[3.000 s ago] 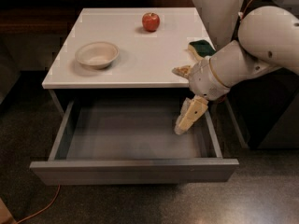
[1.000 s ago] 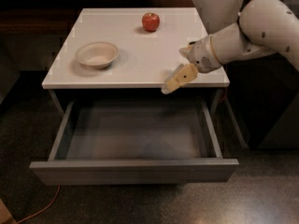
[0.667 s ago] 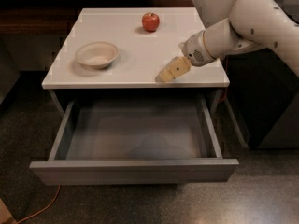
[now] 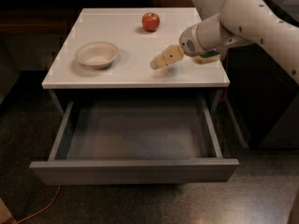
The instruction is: Place apple into top drawer
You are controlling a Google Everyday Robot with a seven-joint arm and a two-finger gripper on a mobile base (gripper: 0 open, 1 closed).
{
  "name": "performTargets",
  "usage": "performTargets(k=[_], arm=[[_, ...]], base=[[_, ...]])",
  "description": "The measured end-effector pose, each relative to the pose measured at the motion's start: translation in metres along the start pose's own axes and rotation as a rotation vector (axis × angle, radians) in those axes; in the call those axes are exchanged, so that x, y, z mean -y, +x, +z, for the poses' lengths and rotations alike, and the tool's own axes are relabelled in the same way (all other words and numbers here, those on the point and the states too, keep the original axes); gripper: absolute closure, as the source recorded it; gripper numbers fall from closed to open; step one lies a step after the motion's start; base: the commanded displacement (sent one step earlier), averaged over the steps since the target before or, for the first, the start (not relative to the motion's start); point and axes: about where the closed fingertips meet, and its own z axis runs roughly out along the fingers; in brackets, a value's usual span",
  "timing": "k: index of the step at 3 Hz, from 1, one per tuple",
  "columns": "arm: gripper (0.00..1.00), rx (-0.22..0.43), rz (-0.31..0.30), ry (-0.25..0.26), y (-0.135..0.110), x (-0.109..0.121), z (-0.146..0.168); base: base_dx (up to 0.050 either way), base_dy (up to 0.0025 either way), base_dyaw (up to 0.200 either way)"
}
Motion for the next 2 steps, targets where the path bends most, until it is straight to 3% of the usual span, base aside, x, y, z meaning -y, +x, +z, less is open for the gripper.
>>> performTargets(k=[2], arm=[[0.0,-0.001,0.017,0.008,-0.0001,0.0015,0.0024]], base=[[0.0,0.0,0.0]])
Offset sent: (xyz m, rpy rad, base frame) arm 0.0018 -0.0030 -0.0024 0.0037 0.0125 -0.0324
